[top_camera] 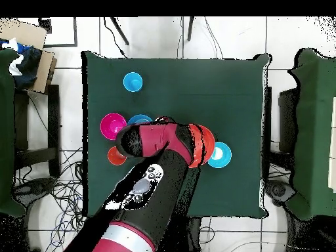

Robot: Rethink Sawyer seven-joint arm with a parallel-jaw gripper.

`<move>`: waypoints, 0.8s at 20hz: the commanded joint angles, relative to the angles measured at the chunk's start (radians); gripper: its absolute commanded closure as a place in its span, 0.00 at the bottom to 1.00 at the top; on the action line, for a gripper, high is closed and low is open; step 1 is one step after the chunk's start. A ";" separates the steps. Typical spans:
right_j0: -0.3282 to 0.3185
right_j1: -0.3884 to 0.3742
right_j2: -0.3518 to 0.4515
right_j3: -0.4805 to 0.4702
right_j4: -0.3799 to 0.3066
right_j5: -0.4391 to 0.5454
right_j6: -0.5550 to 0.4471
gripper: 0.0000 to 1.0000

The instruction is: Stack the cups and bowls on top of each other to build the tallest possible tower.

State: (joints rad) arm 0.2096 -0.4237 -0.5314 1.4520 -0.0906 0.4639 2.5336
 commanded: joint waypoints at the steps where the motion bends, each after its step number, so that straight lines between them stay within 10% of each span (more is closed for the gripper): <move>1: 0.002 0.085 0.058 -0.067 0.043 -0.142 0.173 1.00; 16: 0.020 0.206 0.024 -0.083 0.169 -0.265 0.172 1.00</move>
State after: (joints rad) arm 0.2104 -0.2774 -0.5505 1.4247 0.0131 0.2351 2.5336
